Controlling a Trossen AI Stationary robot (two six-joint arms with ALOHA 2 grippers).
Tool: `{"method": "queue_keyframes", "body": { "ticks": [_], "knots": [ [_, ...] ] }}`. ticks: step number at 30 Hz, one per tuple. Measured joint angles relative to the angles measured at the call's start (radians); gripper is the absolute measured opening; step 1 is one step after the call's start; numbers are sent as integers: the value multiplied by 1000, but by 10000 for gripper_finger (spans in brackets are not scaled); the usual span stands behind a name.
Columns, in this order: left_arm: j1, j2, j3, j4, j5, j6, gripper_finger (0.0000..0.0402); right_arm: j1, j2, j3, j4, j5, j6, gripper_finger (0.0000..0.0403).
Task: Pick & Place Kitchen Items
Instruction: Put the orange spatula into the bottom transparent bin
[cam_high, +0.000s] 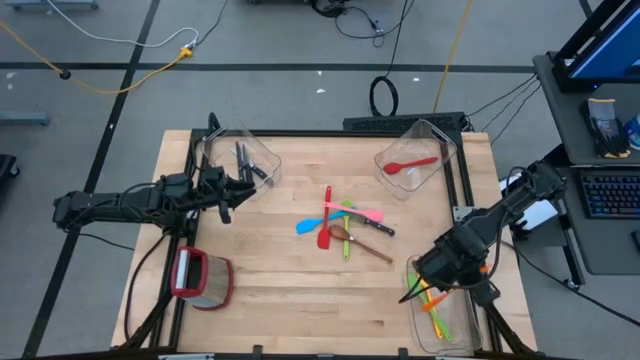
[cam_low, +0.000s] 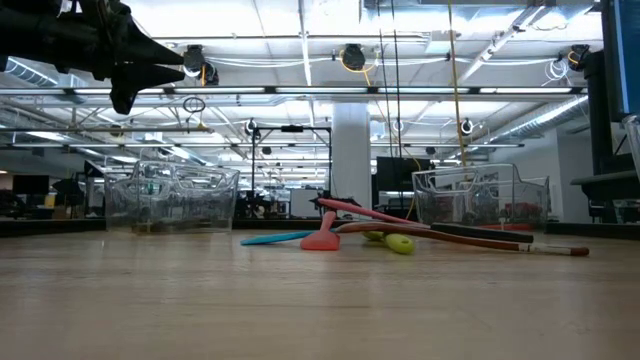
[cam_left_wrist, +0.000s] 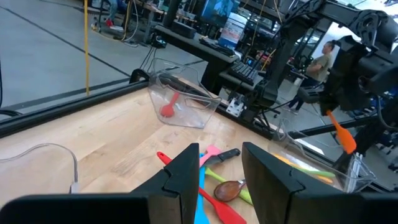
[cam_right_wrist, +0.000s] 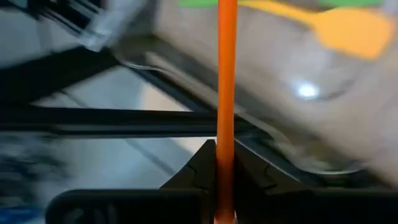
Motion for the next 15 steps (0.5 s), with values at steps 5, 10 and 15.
{"method": "queue_keyframes", "body": {
  "ticks": [5, 10, 15],
  "knots": [
    [0, 0, 0, 0, 0, 11, 124, 1, 0, 0, 48, -182, 233, 19],
    [0, 0, 0, 0, 0, 22, 124, 0, 0, 0, 109, -288, 485, 19],
    [0, 0, 0, 0, 0, 29, 124, 0, 0, 0, 117, -313, 722, 19]
  ]
}}
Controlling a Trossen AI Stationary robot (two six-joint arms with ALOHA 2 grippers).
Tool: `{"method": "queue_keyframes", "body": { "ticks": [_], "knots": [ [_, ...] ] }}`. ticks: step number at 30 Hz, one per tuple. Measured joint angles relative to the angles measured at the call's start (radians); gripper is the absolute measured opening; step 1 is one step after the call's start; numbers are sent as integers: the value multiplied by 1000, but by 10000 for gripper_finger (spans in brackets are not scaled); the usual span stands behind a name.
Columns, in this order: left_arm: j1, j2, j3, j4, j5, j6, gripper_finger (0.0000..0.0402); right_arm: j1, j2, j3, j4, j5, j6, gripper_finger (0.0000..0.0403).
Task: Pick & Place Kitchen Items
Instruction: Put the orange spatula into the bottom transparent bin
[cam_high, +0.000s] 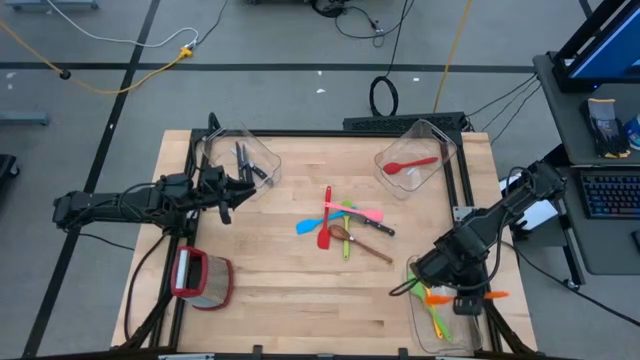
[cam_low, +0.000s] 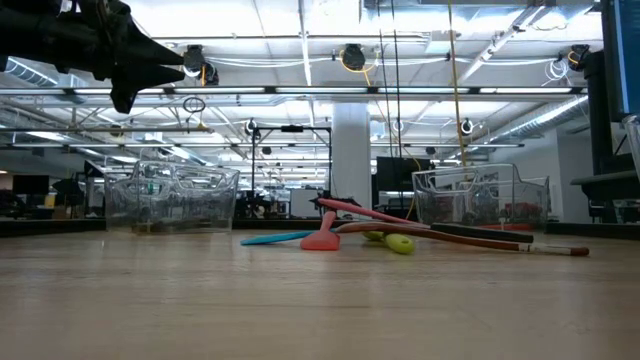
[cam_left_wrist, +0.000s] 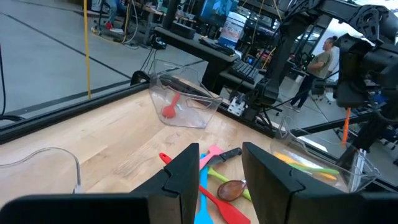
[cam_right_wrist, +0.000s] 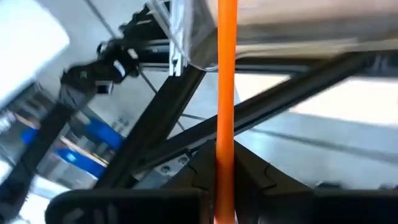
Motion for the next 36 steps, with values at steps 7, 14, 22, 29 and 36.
{"method": "queue_keyframes", "body": {
  "ticks": [7, 14, 22, 29, 36],
  "knots": [
    [0, 0, 0, 0, 0, 14, 124, 0, 0, 0, 2, 4, 314, 19],
    [0, 0, 0, 0, 0, 15, 124, 0, 0, 0, 70, 12, 608, 20],
    [0, 0, 0, 1, 0, 24, 124, 15, 0, -1, 213, 237, 931, 20],
    [0, 0, 0, 2, -1, 56, 124, 90, -1, -38, 330, 347, 1154, 20],
    [0, 0, 0, 27, -1, 59, 124, 175, 0, -197, 608, 436, 1340, 20]
  ]
}}
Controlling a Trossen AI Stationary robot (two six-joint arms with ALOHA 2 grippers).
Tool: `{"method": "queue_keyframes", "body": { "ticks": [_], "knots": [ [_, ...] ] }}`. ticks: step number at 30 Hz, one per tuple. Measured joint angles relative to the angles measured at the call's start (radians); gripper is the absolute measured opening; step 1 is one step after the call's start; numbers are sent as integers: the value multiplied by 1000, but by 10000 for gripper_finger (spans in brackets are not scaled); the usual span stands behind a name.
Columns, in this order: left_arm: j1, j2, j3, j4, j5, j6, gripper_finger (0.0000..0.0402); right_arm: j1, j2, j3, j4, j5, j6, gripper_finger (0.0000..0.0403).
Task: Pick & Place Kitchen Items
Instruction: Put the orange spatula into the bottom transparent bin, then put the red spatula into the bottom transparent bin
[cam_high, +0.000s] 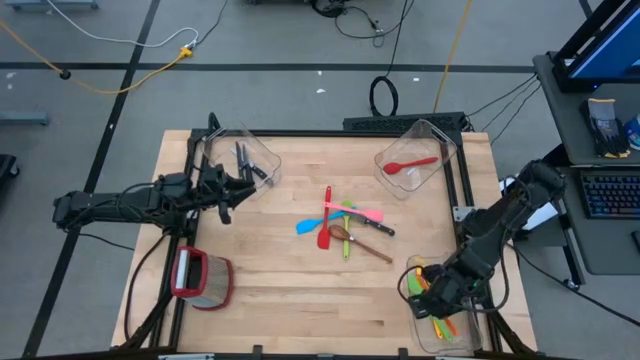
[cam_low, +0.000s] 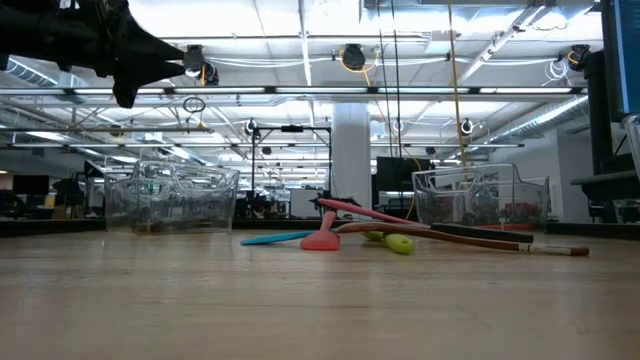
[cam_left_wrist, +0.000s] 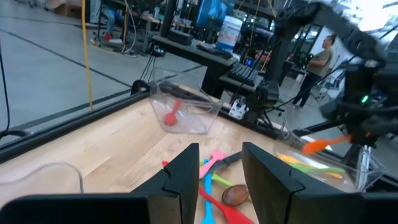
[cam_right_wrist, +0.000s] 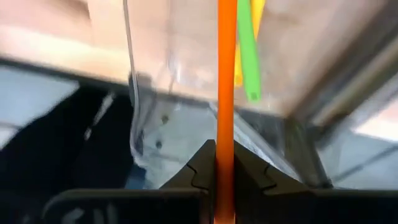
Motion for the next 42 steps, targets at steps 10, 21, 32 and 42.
{"method": "queue_keyframes", "body": {
  "ticks": [10, 21, 32, 42],
  "knots": [
    [0, 0, 0, 51, 1, 3, 124, 27, 0, -160, 57, 53, 10, 20],
    [0, 0, 0, 50, 1, 0, 124, 58, 0, -207, 80, 173, -3, 20],
    [0, 0, 0, 49, 1, -30, 124, 66, 0, -303, 245, 174, -10, 39],
    [0, 0, 0, 50, 1, -45, 124, 70, 0, -308, 291, 168, -29, 73]
  ]
}}
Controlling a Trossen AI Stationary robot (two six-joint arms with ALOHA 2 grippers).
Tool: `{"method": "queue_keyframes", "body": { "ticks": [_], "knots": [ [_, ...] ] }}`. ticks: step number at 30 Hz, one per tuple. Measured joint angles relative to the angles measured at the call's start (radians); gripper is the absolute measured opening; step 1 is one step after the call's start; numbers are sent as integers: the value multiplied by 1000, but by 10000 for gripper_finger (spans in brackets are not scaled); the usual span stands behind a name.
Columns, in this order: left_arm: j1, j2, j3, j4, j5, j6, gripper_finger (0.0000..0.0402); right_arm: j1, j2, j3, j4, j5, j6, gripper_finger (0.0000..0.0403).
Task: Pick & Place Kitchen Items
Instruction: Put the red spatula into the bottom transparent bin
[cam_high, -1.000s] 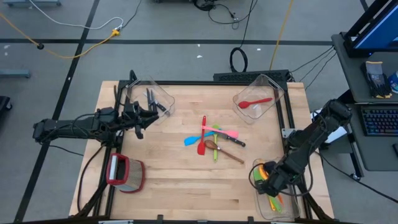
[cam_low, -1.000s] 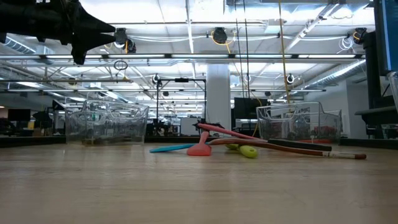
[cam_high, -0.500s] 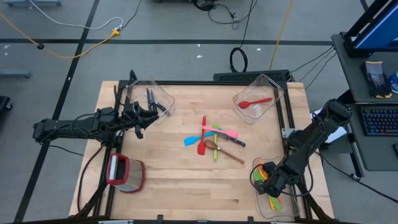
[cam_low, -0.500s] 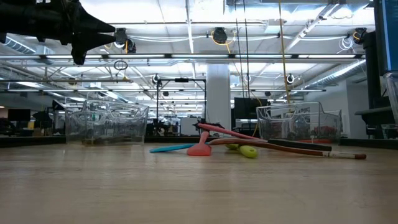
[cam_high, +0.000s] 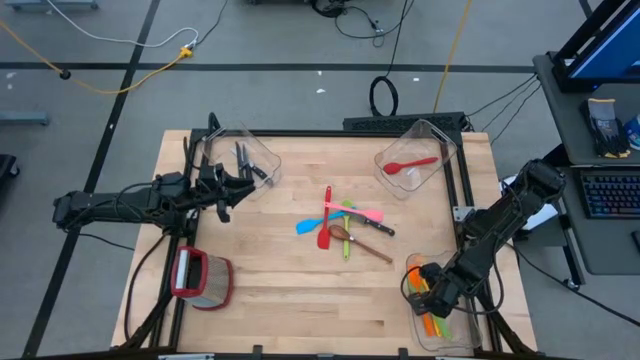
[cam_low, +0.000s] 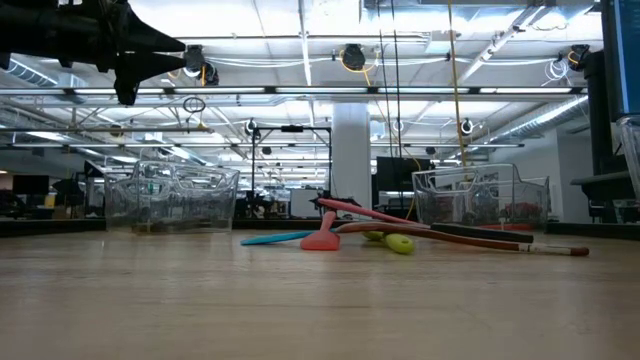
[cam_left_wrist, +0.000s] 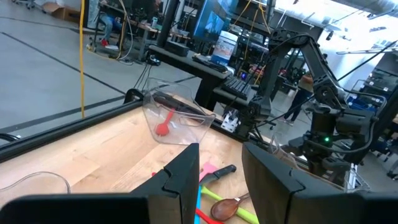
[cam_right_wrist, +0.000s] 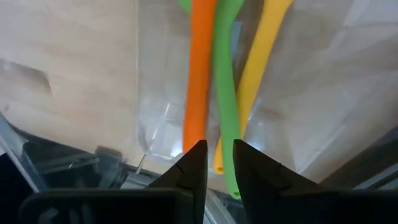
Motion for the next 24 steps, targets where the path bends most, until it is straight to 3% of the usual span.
{"method": "queue_keyframes", "body": {
  "ticks": [4, 11, 24],
  "knots": [
    [0, 0, 0, 0, 0, 0, 124, 0, -3, 0, 26, -18, -7, 85],
    [0, 0, 0, 4, 0, 16, 124, 2, -72, 0, 252, -210, 39, 73],
    [0, 0, 0, 29, 81, 81, 124, 5, -287, 0, 526, -198, 71, 3]
  ]
}}
